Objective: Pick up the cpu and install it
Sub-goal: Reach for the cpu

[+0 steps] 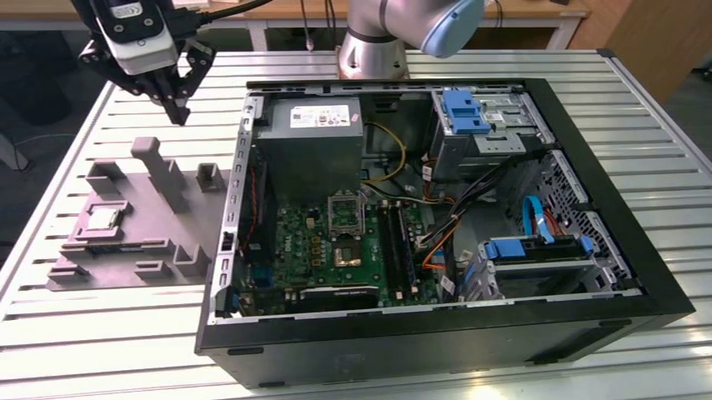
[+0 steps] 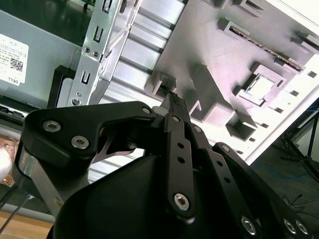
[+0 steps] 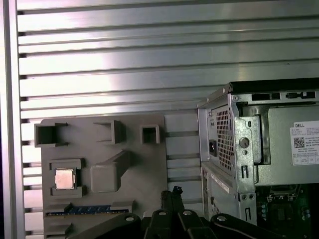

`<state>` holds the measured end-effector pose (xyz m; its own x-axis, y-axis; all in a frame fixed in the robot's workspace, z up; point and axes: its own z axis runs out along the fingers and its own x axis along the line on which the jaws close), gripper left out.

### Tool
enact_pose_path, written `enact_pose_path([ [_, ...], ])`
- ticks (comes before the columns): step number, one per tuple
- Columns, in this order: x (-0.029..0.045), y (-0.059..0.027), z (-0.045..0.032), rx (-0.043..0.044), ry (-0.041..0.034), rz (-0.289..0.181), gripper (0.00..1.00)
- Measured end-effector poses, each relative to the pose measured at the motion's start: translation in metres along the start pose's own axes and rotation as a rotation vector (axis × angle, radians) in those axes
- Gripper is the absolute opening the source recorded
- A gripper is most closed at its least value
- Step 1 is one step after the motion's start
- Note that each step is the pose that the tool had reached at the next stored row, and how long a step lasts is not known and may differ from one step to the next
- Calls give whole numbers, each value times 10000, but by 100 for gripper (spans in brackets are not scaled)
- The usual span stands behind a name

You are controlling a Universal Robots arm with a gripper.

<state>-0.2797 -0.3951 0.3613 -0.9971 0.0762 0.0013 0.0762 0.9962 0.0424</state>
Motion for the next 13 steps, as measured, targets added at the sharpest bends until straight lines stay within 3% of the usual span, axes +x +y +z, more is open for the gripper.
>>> enact_pose_path([
  [2, 12, -1, 1, -1, -2, 0, 11],
  [3, 70, -6, 3, 0, -1, 0, 11],
  [6, 112, -9, 5, 0, 0, 0, 11],
  [13, 153, -12, 7, 0, -1, 1, 11],
])
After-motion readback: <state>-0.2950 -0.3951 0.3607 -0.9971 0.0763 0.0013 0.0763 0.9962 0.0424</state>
